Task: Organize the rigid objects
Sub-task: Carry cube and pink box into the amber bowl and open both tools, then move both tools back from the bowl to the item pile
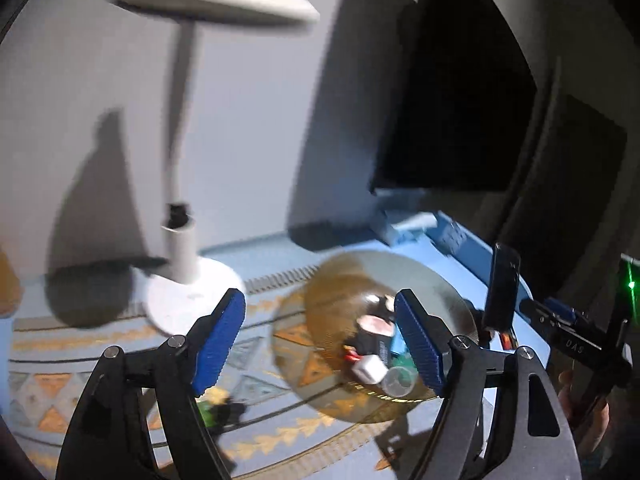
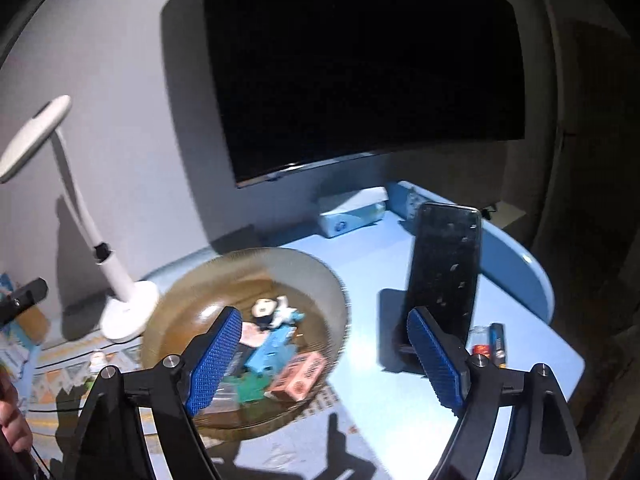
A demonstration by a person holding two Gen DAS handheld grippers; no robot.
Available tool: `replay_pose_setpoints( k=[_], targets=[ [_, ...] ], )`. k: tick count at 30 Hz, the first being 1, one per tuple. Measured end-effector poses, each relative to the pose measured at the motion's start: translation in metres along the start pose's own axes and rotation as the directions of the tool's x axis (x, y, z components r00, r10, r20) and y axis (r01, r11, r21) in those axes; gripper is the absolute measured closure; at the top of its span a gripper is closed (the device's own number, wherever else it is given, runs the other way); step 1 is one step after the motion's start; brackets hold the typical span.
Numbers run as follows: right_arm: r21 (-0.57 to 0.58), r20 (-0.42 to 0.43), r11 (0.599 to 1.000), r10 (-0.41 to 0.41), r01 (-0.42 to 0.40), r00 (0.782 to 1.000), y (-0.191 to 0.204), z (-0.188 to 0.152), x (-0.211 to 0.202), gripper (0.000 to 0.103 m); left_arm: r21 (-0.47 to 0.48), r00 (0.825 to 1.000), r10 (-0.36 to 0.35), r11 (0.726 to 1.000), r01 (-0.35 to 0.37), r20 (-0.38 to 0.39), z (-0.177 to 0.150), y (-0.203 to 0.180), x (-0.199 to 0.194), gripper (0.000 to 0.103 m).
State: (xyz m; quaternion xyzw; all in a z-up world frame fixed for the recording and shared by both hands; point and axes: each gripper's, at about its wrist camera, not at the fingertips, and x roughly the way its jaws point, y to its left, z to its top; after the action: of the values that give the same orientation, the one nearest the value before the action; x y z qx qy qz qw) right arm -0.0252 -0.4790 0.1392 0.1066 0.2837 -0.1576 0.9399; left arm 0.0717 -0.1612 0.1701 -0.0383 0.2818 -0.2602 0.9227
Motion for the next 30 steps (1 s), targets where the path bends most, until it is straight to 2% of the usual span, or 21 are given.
replay_pose_setpoints(
  k=[4, 6, 14, 19, 23, 30],
  targets=[
    [-0.049, 0.014, 0.998, 0.051, -0.050, 0.999, 0.028, -0.004, -0.012, 0.018, -0.027, 0.996, 0.071, 0.997, -0.070, 0.062, -0.001, 0.027, -0.043, 0.020],
    [-0.075, 0.013, 0.994, 0.086, -0.085, 0.996, 0.045, -0.006, -0.018, 0.018, -0.046, 0.990, 0.113, 0.993, -0.109, 0.087, -0.002, 0.042, -0.062, 0.020],
    [-0.187, -0.029, 0.960, 0.206, -0.207, 0.978, 0.111, -0.026, -0.029, 0.017, -0.117, 0.978, 0.189, 0.977, -0.178, 0.088, -0.019, 0.085, -0.098, 0.019],
    [-0.265, -0.115, 0.921, 0.265, -0.286, 0.957, 0.155, -0.053, -0.019, 0.017, -0.183, 0.979, 0.203, 0.963, -0.196, 0.019, -0.045, 0.111, -0.085, 0.019],
    [-0.306, -0.219, 0.884, 0.295, -0.353, 0.930, 0.185, -0.079, 0.001, 0.017, -0.223, 0.979, 0.193, 0.953, -0.203, -0.068, -0.070, 0.134, -0.065, 0.019],
    [-0.329, -0.375, 0.844, 0.295, -0.423, 0.879, 0.218, -0.109, 0.048, 0.017, -0.257, 0.965, 0.143, 0.946, -0.199, -0.220, -0.094, 0.165, -0.014, 0.019]
  ],
)
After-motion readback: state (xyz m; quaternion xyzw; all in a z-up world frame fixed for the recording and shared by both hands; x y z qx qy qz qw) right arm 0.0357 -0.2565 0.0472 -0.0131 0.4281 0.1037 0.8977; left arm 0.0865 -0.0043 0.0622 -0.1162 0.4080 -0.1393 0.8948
